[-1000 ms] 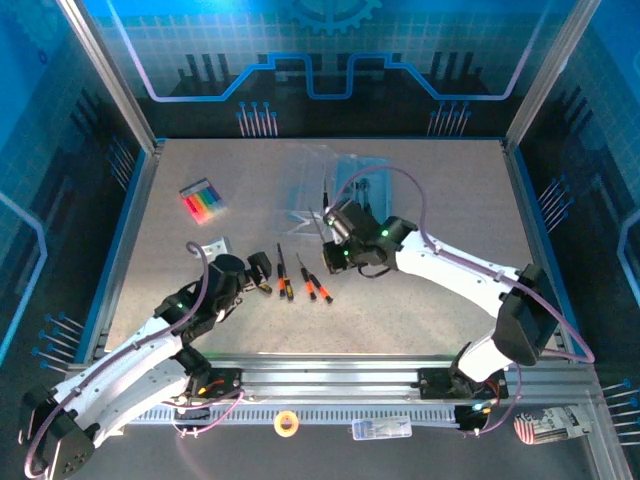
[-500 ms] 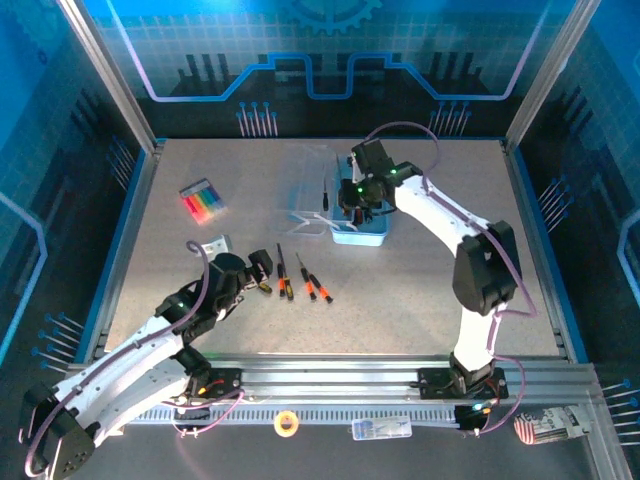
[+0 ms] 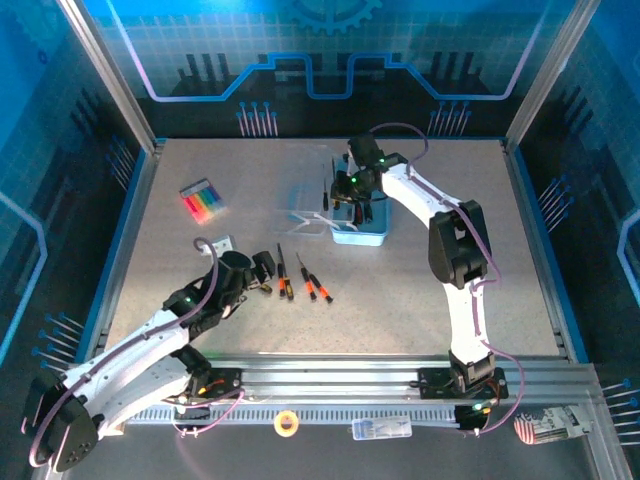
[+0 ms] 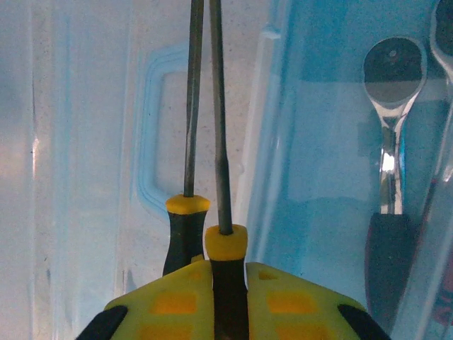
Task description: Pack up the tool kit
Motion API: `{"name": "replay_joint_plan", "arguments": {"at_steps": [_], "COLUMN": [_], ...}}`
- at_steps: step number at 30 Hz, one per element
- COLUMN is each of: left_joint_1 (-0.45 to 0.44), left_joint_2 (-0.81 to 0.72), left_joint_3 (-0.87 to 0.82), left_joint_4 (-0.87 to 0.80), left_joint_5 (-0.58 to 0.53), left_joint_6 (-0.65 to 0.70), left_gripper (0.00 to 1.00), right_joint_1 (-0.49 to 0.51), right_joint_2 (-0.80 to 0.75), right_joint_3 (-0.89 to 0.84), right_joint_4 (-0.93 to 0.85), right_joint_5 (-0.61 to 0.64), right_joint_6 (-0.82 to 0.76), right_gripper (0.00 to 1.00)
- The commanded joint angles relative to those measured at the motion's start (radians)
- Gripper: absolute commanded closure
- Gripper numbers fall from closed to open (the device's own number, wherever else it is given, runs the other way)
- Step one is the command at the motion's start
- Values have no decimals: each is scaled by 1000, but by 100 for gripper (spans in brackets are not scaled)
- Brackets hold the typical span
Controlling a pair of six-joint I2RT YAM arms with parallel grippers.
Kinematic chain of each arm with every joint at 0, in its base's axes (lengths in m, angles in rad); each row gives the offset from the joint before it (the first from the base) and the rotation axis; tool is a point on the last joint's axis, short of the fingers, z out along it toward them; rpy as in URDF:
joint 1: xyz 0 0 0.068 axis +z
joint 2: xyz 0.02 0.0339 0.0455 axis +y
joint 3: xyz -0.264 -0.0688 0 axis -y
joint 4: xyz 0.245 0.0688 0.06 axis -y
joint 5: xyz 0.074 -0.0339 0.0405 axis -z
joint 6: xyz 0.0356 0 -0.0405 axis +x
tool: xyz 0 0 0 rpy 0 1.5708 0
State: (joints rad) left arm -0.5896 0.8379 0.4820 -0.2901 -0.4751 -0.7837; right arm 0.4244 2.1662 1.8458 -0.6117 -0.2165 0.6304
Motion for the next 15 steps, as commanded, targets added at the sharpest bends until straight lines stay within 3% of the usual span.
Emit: {"name": "replay_joint_plan", "arguments": {"at_steps": [1,15], "left_joint_1": [8,8], "left_joint_2": [6,43], "left_joint_3": [39,52], "left_joint_4": [19,35], "left_joint_5": [-7,-3], "left_joint_6": [11,11], "left_gripper": [1,1], "right_joint_1": [-9,-10], "right_joint_2": [0,53], "right_joint_3": [34,77], "right_joint_4": [-25,-39], "right_joint_5": [-42,-110], "right_joint_6": [34,47], "right_gripper": [82,78]}}
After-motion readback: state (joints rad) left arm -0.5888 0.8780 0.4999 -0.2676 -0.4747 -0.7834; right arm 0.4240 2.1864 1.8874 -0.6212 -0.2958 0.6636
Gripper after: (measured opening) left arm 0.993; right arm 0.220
